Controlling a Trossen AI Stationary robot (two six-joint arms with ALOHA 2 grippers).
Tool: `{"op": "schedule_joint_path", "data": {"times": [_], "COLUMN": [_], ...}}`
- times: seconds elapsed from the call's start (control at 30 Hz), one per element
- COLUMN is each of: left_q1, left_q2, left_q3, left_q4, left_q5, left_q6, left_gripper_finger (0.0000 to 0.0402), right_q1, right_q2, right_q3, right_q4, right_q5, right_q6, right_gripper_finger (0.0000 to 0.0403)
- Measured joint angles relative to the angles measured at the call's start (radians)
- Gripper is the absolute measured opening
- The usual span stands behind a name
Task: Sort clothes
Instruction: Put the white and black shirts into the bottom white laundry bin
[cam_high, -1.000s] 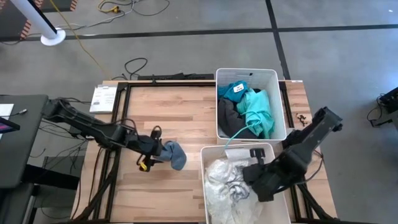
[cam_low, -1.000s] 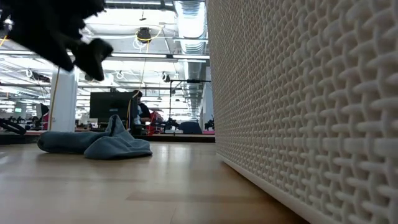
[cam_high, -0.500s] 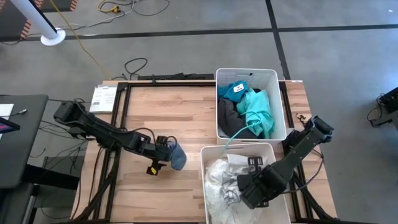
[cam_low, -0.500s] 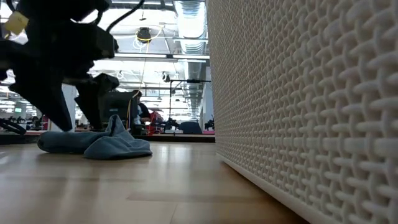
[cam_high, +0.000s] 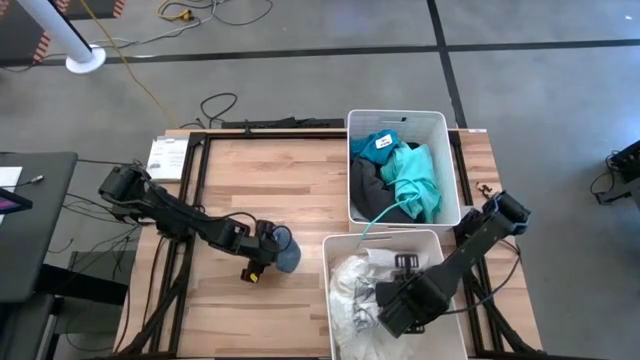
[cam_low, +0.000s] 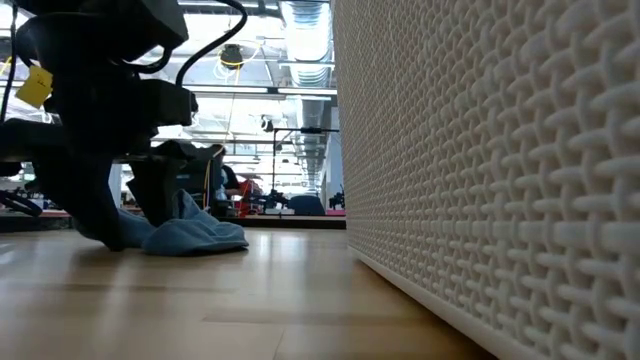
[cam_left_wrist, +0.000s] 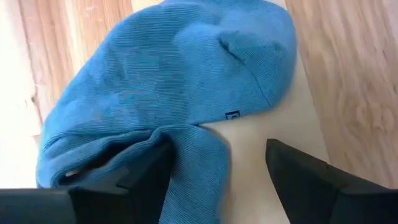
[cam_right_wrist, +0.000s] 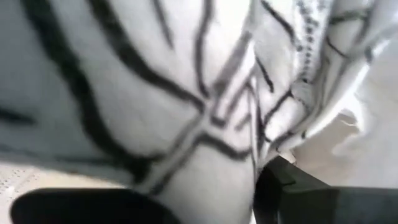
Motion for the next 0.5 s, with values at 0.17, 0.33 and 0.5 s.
{"op": "schedule_joint_path", "data": {"times": [0.17, 0.33, 0.5], "left_q1": [0.000, -0.001, 0.000], "left_q2": [0.003, 0.004, 0.006], "left_q3": [0.000, -0.001, -0.003], "left_q4": [0.003, 0.003, 0.000], "left_q5": [-0.003, -0.029, -0.084], "left_q6": [0.004, 0.030, 0.068], "left_gripper_finger": [0.0198, 0.0091, 0.0011], "right_q1": [0.001, 0.002, 0.010], "right_q2": [-0.038, -0.081, -0.126], "right_q3": [0.000, 0.000, 0.000], "right_q4": [0.003, 0.058, 0.162], "right_q5": [0.006, 0.006, 0.008], "right_q6": [0.043, 0.062, 0.050], "right_gripper_finger": [0.0136, 0.0142, 0.0141]}}
